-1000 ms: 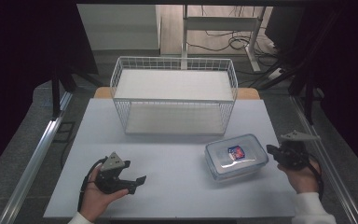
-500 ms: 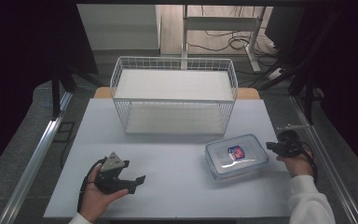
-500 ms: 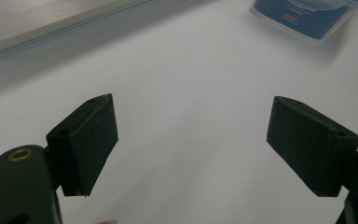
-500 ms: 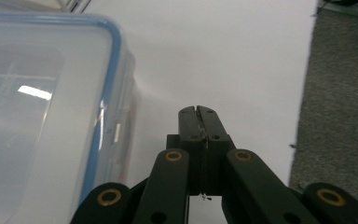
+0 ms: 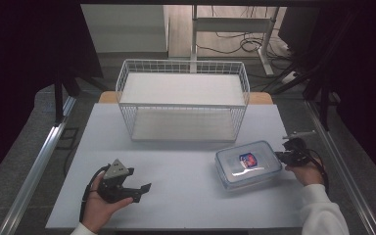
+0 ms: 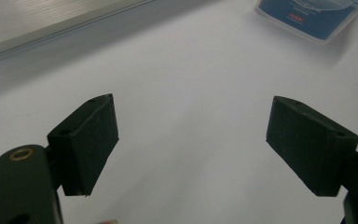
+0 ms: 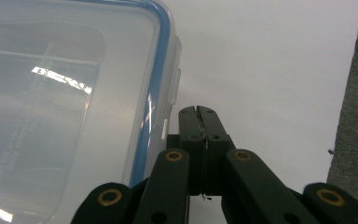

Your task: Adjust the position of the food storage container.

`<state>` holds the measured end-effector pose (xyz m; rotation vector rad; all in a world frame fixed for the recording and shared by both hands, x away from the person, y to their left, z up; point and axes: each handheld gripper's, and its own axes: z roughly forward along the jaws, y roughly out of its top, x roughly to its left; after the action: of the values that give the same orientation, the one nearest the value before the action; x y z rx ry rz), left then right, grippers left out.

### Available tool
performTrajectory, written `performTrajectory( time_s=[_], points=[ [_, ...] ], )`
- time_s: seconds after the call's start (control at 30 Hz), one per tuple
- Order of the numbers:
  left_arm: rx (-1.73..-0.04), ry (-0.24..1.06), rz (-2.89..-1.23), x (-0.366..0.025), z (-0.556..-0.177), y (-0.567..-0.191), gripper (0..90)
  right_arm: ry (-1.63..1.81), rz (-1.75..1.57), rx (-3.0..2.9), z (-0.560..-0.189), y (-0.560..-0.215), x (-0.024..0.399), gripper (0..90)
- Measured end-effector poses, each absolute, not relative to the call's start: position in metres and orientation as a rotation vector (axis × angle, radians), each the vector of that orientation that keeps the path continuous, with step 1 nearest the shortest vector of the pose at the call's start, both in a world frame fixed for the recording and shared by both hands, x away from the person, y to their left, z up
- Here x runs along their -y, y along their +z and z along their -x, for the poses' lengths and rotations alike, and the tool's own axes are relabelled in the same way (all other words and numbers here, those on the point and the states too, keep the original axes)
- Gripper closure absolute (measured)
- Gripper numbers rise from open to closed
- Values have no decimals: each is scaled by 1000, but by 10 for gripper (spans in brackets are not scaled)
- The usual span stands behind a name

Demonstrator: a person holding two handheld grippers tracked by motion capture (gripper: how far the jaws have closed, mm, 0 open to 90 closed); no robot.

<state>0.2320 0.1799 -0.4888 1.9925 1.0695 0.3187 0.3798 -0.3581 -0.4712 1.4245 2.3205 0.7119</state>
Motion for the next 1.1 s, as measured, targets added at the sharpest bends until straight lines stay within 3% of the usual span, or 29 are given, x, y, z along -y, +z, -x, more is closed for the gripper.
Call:
performTrajectory(
  time_s=[0.7,1.1],
  points=[
    [-1086,310,-1974,-186,-235,-487,169,802,-1345,-2535,-348,-476,305,888],
    [-1096,311,-1971,-188,-234,-487,169,827,-1196,-2655,-336,-478,244,888]
  ],
)
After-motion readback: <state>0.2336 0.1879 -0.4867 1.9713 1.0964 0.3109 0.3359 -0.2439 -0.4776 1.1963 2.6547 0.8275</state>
